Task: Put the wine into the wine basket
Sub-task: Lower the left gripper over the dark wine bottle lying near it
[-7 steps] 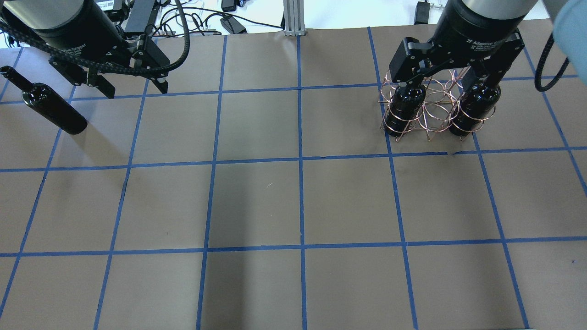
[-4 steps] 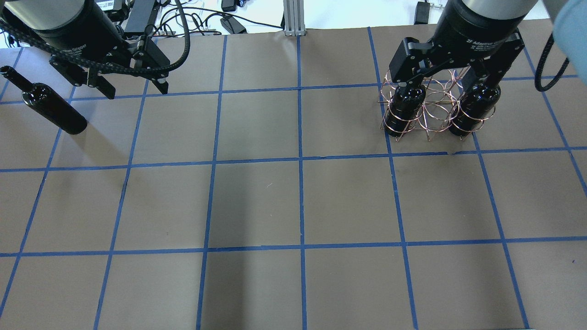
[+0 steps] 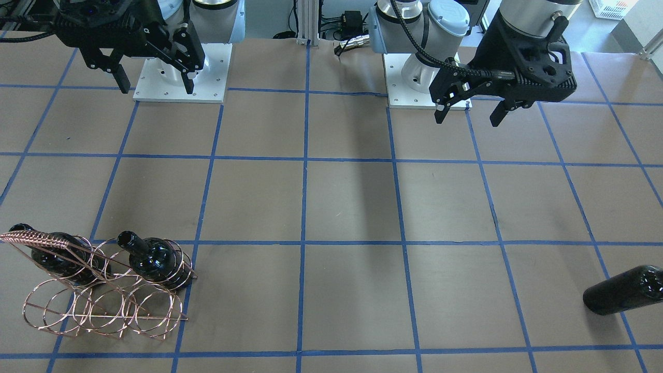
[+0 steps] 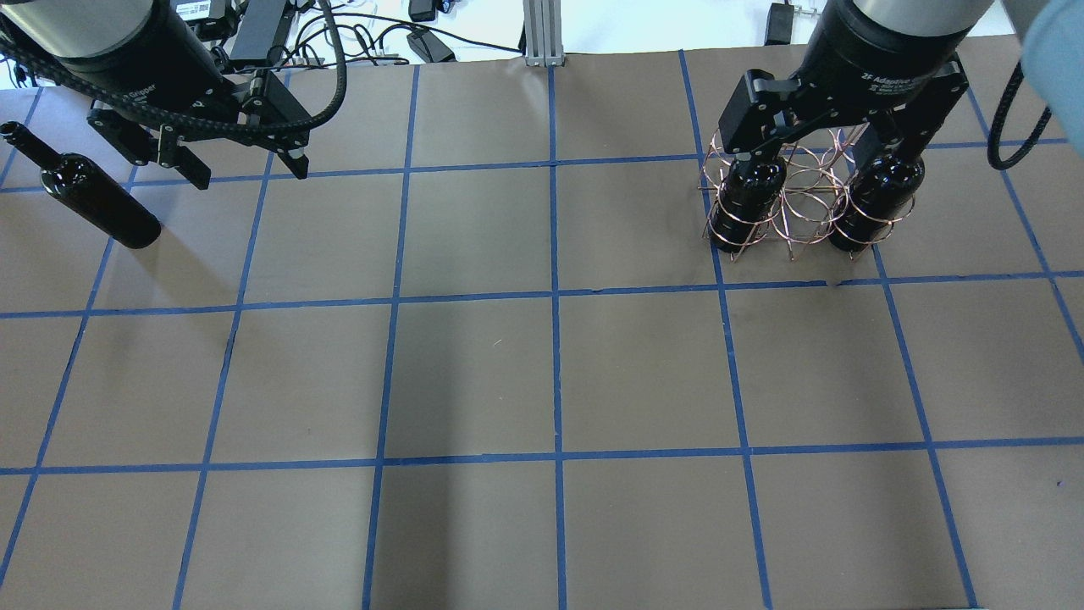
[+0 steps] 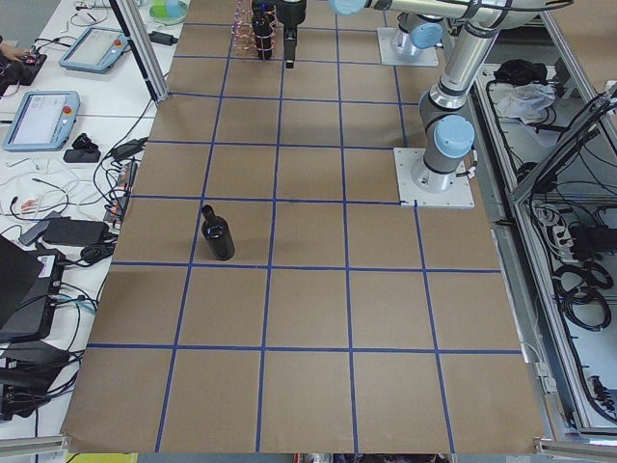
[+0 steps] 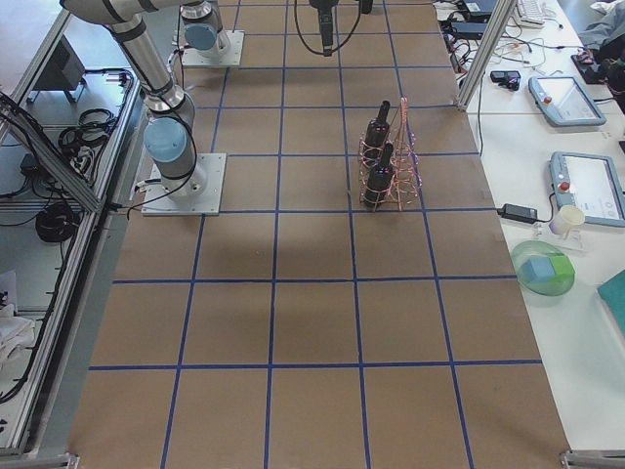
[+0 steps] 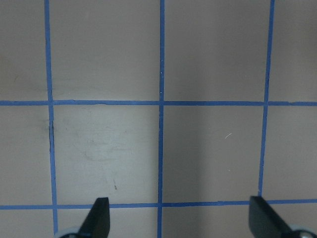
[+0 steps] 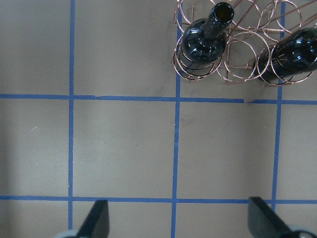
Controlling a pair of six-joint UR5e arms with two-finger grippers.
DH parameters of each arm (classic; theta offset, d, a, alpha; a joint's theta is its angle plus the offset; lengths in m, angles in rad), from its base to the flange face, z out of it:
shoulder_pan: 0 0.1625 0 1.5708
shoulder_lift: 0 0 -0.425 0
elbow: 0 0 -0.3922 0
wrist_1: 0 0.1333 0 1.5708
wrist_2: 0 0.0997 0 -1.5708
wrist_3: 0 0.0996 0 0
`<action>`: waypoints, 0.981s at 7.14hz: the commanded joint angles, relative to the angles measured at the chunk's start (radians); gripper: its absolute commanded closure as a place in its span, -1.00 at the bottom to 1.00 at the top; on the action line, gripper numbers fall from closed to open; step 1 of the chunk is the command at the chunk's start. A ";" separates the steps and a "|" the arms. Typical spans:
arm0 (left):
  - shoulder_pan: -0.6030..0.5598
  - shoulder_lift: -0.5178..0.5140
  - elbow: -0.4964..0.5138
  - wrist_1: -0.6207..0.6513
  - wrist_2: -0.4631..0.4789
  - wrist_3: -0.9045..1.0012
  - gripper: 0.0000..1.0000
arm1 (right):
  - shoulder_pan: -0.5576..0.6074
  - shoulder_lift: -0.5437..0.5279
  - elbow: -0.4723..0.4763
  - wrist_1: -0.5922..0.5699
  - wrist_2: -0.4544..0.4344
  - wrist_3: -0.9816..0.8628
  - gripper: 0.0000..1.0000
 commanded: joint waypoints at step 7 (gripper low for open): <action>0.129 -0.020 0.026 -0.003 -0.001 0.160 -1.00 | 0.000 0.000 0.001 -0.001 0.002 0.000 -1.00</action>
